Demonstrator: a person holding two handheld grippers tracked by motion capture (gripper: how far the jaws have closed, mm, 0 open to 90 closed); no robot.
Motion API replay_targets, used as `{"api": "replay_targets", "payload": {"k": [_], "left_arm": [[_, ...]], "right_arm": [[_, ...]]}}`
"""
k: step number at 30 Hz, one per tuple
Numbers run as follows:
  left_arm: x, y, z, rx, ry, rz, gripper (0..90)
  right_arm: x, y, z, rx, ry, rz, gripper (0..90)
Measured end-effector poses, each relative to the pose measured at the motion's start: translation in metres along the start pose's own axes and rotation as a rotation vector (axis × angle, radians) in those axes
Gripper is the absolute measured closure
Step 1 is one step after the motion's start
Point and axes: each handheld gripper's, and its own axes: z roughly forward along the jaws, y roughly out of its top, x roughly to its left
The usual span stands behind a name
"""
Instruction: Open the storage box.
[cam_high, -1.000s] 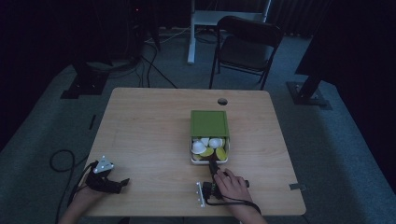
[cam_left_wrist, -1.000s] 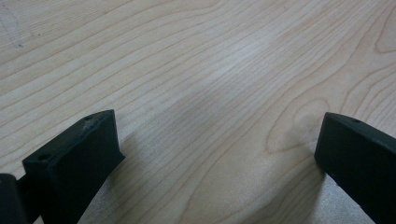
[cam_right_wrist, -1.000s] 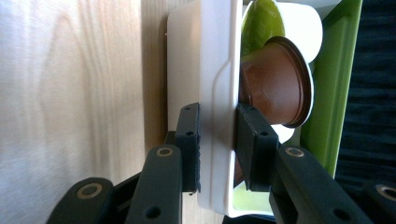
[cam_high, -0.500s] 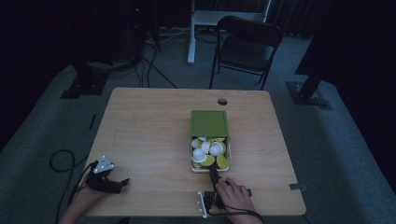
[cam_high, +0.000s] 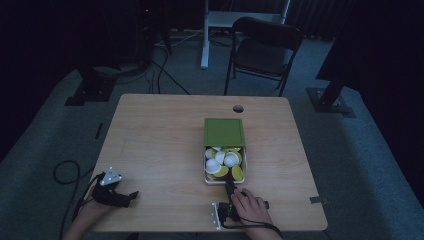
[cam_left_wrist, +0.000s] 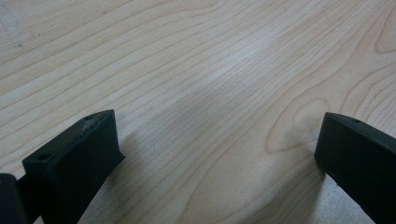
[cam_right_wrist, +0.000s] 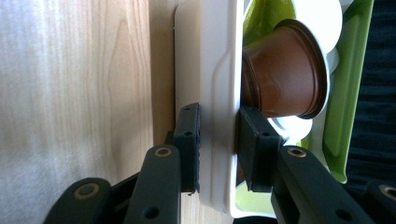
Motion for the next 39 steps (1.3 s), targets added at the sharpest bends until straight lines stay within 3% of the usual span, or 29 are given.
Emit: {"api": "replay_targets", "payload": {"k": [16,20,39], "left_arm": [[0.000,0.000,0.000,0.000,0.000,0.000,0.0],[0.000,0.000,0.000,0.000,0.000,0.000,0.0],[0.000,0.000,0.000,0.000,0.000,0.000,0.0]], "right_arm": [[-0.003,0.004,0.011,0.063,-0.001,0.007,72.1],[-0.004,0.004,0.010,0.057,0.005,-0.013,72.8],[-0.002,0.005,-0.008,0.034,0.037,-0.010,72.7]]}}
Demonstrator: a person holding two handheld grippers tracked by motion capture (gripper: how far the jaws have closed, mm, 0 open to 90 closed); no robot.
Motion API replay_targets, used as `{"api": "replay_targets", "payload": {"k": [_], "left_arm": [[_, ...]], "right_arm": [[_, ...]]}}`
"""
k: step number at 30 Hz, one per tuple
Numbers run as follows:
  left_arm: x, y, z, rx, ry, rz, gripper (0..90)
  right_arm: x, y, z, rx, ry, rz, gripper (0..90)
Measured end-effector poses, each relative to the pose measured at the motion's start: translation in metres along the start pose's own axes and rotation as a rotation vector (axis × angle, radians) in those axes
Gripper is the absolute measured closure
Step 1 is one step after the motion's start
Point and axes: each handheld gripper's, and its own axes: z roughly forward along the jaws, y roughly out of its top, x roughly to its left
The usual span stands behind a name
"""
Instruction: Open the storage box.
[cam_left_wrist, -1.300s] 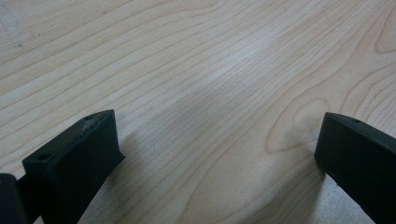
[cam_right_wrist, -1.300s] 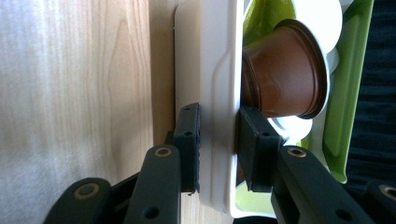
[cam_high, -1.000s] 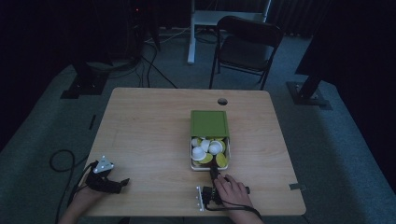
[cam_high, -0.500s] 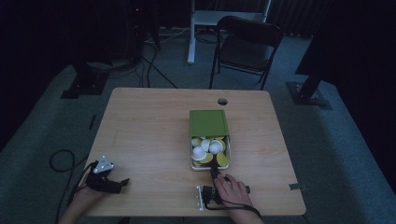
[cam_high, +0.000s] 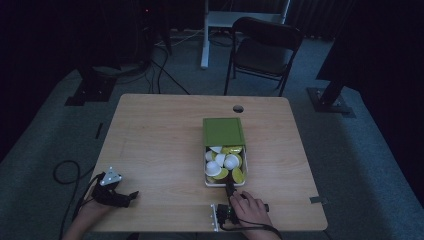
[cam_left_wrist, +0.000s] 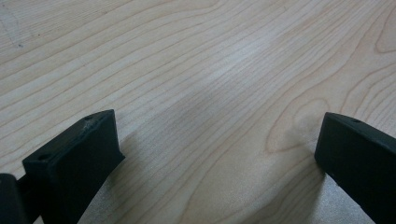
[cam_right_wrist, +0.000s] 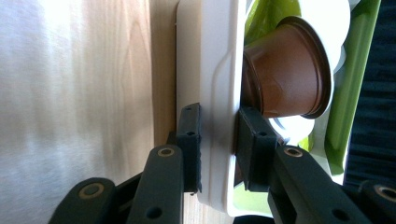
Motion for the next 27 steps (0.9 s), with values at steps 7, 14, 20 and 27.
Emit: {"api": "replay_targets", "payload": {"k": [7,14,20,27], "left_arm": [[0.000,0.000,0.000,-0.001,0.000,0.000,0.0],[0.000,0.000,0.000,-0.001,0.000,0.000,0.0],[0.000,0.000,0.000,-0.001,0.000,0.000,0.0],[0.000,0.000,0.000,0.000,0.000,0.000,0.0]], "right_arm": [[0.003,0.000,-0.008,-0.007,0.005,0.003,72.8],[0.005,-0.001,-0.015,-0.012,0.010,0.004,72.7],[0.007,-0.002,-0.021,-0.020,0.011,0.004,72.6],[0.008,-0.005,-0.026,-0.028,0.017,0.006,72.6]]}}
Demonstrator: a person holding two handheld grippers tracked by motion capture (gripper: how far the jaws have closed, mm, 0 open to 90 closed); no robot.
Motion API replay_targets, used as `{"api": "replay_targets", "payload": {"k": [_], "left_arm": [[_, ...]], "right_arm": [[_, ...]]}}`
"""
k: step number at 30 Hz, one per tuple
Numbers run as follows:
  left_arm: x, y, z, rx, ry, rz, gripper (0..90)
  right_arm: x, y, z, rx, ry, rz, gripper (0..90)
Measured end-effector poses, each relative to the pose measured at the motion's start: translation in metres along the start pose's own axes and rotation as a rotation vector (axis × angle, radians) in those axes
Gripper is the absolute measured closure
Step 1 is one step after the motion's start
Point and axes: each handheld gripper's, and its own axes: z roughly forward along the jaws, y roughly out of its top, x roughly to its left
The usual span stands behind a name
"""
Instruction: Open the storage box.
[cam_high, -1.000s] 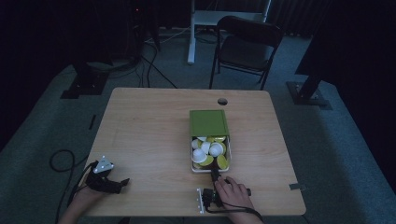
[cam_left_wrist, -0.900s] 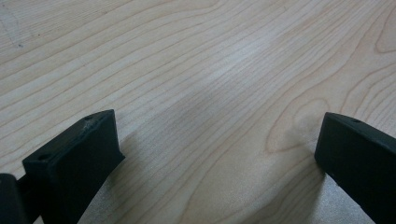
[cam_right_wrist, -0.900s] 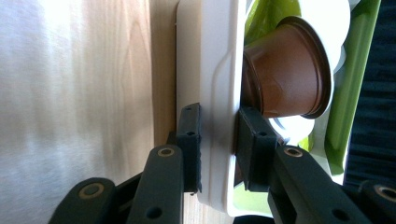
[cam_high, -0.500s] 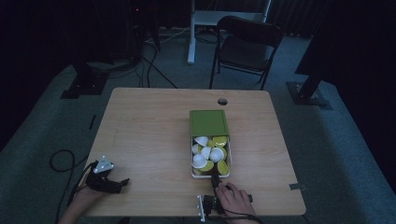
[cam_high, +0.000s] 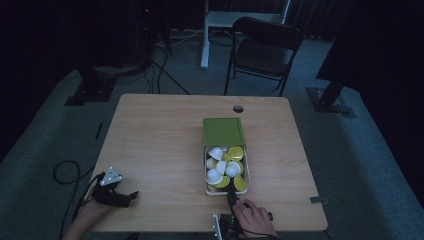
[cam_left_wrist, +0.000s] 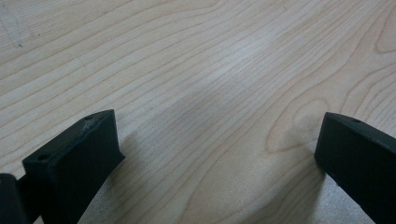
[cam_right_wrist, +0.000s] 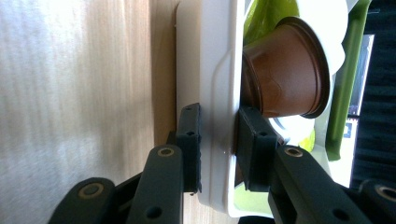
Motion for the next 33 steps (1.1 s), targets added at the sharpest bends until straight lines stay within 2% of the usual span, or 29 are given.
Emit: {"api": "replay_targets", "payload": {"k": [7,9,14,23,29,33], "left_arm": [[0.000,0.000,0.000,-0.001,0.000,-0.001,0.0],[0.000,0.000,0.000,0.000,0.000,0.000,0.0],[0.000,0.000,0.000,0.000,0.000,0.000,0.0],[0.000,0.000,0.000,0.000,0.000,0.000,0.0],[0.000,0.000,0.000,0.000,0.000,0.000,0.0],[0.000,0.000,0.000,0.001,0.000,0.001,0.0]], "right_arm": [[0.002,-0.001,-0.006,-0.003,0.003,-0.003,71.4],[0.001,-0.001,-0.006,-0.006,0.036,0.018,62.1],[-0.001,-0.003,-0.008,-0.022,0.077,0.048,58.7],[-0.013,-0.002,-0.022,-0.120,0.153,0.158,55.3],[-0.021,0.001,-0.030,-0.172,0.156,0.199,52.8],[-0.030,0.000,-0.035,-0.205,0.137,0.245,52.2]]}}
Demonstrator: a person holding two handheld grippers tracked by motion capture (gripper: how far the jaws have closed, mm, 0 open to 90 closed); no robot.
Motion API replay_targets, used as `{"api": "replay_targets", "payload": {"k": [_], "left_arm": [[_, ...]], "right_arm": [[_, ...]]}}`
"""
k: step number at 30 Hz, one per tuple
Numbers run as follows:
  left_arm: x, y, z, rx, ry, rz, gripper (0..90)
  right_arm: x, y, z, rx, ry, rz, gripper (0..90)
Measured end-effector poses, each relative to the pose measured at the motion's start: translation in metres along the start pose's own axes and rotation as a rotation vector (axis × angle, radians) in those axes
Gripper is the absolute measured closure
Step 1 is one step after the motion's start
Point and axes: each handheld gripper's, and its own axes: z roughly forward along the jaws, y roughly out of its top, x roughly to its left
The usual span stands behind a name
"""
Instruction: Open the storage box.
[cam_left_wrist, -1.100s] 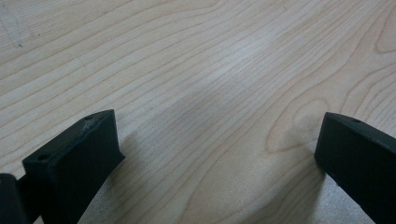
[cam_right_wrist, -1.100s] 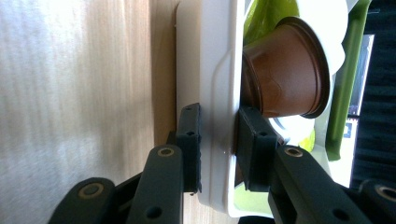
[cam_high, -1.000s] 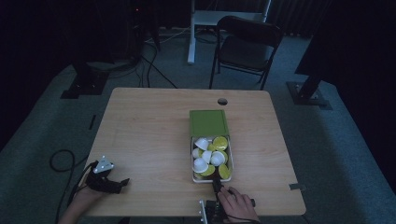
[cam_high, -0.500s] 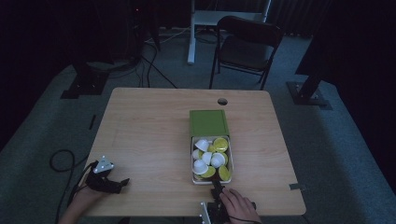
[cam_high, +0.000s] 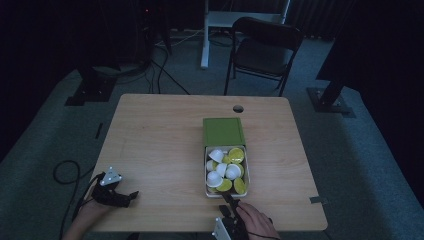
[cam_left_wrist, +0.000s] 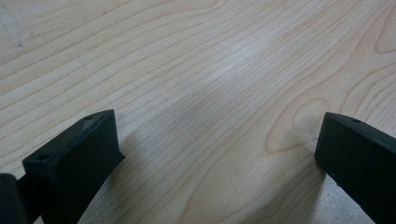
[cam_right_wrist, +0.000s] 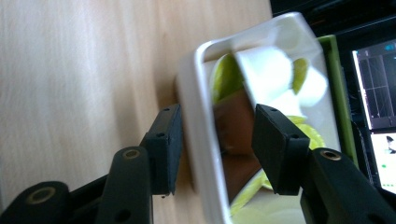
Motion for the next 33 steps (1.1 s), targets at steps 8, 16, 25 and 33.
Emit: {"api": "replay_targets", "payload": {"k": [8,16,25,33], "left_arm": [[0.000,0.000,0.000,0.000,0.000,0.000,0.0],[0.000,0.000,0.000,-0.001,0.000,-0.001,0.0],[0.000,0.000,0.000,0.000,0.000,0.000,0.0],[0.000,0.000,0.000,0.000,0.000,-0.001,0.0]], "right_arm": [[-0.025,-0.001,-0.005,-0.054,-0.085,0.100,50.0],[-0.060,-0.015,-0.007,-0.103,-0.195,0.260,49.0],[-0.079,-0.035,-0.003,-0.121,-0.245,0.419,47.6],[-0.091,-0.067,-0.002,-0.119,-0.296,0.604,47.6]]}}
